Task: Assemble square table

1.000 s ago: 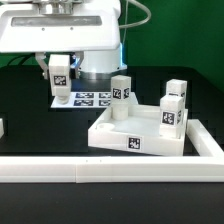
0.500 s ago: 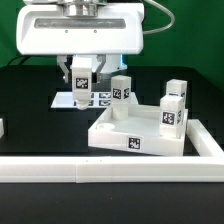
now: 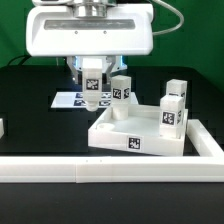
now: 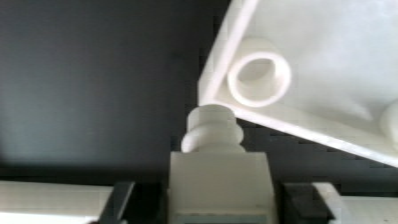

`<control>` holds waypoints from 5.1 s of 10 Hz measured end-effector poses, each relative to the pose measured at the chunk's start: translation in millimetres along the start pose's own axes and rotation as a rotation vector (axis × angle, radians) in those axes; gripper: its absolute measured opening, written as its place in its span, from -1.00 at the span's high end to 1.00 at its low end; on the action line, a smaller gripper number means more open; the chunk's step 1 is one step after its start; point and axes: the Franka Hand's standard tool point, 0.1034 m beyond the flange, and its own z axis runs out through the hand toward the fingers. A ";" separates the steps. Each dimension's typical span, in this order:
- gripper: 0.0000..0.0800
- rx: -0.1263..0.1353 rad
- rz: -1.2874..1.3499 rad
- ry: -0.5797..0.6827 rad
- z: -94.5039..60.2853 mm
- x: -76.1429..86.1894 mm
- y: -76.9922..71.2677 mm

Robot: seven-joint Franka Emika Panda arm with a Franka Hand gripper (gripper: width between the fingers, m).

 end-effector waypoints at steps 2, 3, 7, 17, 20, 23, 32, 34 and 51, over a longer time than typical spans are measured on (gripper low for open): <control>0.28 0.001 -0.005 0.019 5.5 4.9 -16.7; 0.28 -0.013 -0.016 0.046 8.1 6.9 -19.0; 0.28 -0.013 -0.013 0.039 8.9 5.4 -16.9; 0.28 -0.030 -0.018 0.022 27.4 -9.1 -12.9; 0.28 -0.050 -0.017 0.057 27.6 -7.0 -10.8; 0.28 -0.049 -0.009 0.056 27.5 -7.1 -11.4; 0.28 -0.050 -0.028 0.057 36.2 -10.6 -21.3; 0.28 -0.052 -0.026 0.053 38.2 -12.3 -19.4; -0.62 -0.122 -0.033 0.152 41.9 -12.3 -5.0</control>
Offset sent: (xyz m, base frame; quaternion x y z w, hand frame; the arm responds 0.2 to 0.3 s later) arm 0.0000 0.0000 0.0000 0.0000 0.0000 0.0000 1.0000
